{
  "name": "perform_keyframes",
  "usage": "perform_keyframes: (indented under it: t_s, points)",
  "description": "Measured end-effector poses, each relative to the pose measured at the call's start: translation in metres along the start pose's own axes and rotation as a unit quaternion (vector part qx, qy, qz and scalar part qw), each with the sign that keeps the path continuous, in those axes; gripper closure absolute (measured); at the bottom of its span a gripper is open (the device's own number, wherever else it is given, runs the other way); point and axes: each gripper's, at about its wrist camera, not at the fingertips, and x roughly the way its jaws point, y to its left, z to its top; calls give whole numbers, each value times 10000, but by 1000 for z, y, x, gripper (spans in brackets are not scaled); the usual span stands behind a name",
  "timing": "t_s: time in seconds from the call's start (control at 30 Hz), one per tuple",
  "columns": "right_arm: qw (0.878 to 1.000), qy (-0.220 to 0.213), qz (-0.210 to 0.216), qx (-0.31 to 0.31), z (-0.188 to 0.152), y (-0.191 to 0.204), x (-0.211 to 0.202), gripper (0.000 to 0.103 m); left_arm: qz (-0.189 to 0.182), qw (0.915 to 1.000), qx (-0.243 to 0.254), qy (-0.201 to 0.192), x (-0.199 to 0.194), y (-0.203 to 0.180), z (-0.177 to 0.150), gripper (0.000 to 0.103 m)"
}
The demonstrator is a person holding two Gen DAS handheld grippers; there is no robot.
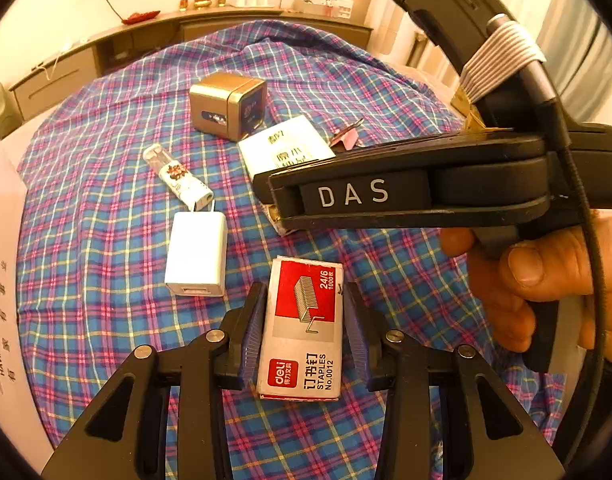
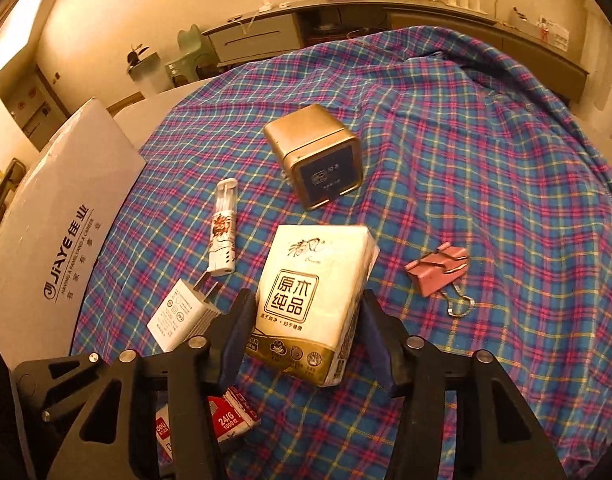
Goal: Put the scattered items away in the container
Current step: 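Close the left tool on the red-white staples box while the right reaches the tissue pack, then grasp the white tissue pack with the right tool while the left holds the staples box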
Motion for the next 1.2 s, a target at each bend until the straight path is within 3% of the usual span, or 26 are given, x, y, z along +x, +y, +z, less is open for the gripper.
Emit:
perform_keyframes:
  t_s: [0.1,0.17,0.57,1.2]
  points:
    - [9998,-65,-118,-175,0,6,1,45,-9,10000,-7,-6,1,2,0,63]
    - [9999,-35,-47,-107,0,6,0,53,-32,10000,-66,9,1,5,0,63]
    - [9999,-133,44,-60,-15,12,-18,67,-125,9994,-284,-169,-25,18,2,63]
    - [9982,-484,346,3,-42,35,-72,67,-135,9969,-534,-554,-78,29,6,63]
